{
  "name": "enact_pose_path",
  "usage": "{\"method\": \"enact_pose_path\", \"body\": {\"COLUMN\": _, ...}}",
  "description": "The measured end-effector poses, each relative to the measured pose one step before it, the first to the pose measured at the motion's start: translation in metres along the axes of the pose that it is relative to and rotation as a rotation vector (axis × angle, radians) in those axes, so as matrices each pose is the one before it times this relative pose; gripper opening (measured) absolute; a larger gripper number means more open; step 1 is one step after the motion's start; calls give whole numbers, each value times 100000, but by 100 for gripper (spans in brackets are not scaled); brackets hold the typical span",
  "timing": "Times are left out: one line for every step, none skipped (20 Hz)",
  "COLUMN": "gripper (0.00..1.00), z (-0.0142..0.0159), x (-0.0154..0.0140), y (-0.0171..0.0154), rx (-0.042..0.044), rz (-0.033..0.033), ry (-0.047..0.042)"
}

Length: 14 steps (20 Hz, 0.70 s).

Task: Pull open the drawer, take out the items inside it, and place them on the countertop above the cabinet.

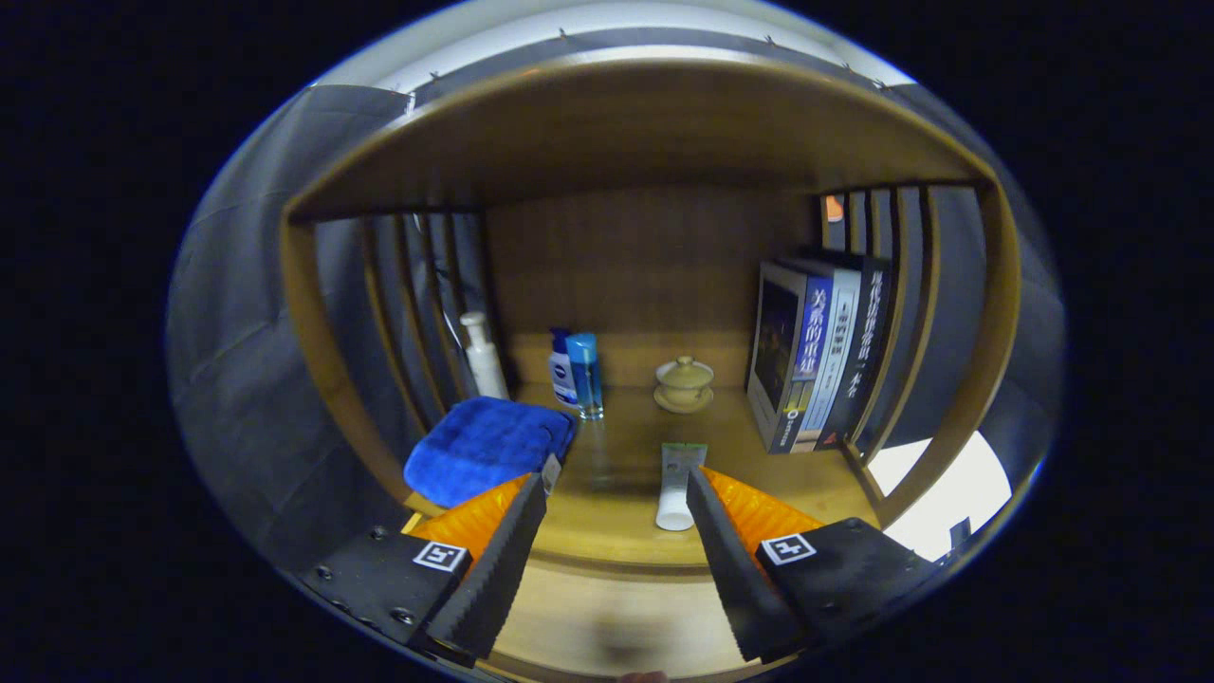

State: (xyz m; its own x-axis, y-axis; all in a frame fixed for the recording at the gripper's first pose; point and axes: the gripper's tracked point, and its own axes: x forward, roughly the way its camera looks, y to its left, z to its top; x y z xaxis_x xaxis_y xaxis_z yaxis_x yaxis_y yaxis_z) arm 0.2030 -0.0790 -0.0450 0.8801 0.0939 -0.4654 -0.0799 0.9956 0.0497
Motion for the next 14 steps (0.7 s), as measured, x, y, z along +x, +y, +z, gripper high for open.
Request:
{"method": "enact_pose_path", "body": {"gripper": 97, "z": 42, "x": -1549, "y": 612, "rx": 157, "rz": 1827, "ry": -2479}}
{"method": "enact_pose_path", "body": {"gripper": 97, "z": -31, "x": -1422, "y": 374, "rx": 111, "rz": 1113, "ry": -2529}}
{"method": "enact_pose_path", "body": {"gripper": 97, "z": -182, "x": -1380, "y": 193, "rx": -342, "rz": 50, "ry": -2550}}
{"method": "enact_pose_path", "body": {"gripper": 97, "z": -410, "x": -1334, "y": 75, "rx": -529, "rz": -359, "ry": -2683}}
{"method": "enact_pose_path", "body": {"gripper": 97, "z": -586, "x": -1263, "y": 141, "rx": -547, "rz": -680, "ry": -2009}}
{"method": "enact_pose_path", "body": {"gripper": 97, "z": -628, "x": -1249, "y": 354, "rx": -210, "rz": -578, "ry": -1358}}
{"method": "enact_pose_path", "body": {"gripper": 97, "z": -825, "x": -1231, "y": 544, "rx": 95, "rz": 155, "ry": -860}}
{"method": "enact_pose_path", "body": {"gripper": 97, "z": -830, "x": -1030, "y": 485, "rx": 419, "rz": -446, "ry": -1280}}
{"method": "enact_pose_path", "body": {"gripper": 97, "z": -768, "x": -921, "y": 345, "rx": 639, "rz": -821, "ry": -1547}}
{"method": "enact_pose_path", "body": {"gripper": 97, "z": -782, "x": -894, "y": 325, "rx": 625, "rz": -636, "ry": -1958}}
{"method": "enact_pose_path", "body": {"gripper": 97, "z": -890, "x": -597, "y": 209, "rx": -136, "rz": -680, "ry": -1133}}
{"method": "enact_pose_path", "body": {"gripper": 97, "z": -1062, "x": -616, "y": 174, "rx": -282, "rz": -1218, "ry": -694}}
{"method": "enact_pose_path", "body": {"gripper": 97, "z": -1209, "x": -526, "y": 48, "rx": -56, "rz": -1187, "ry": -676}}
{"method": "enact_pose_path", "body": {"gripper": 97, "z": -1175, "x": -277, "y": 266, "rx": -328, "rz": -360, "ry": -488}}
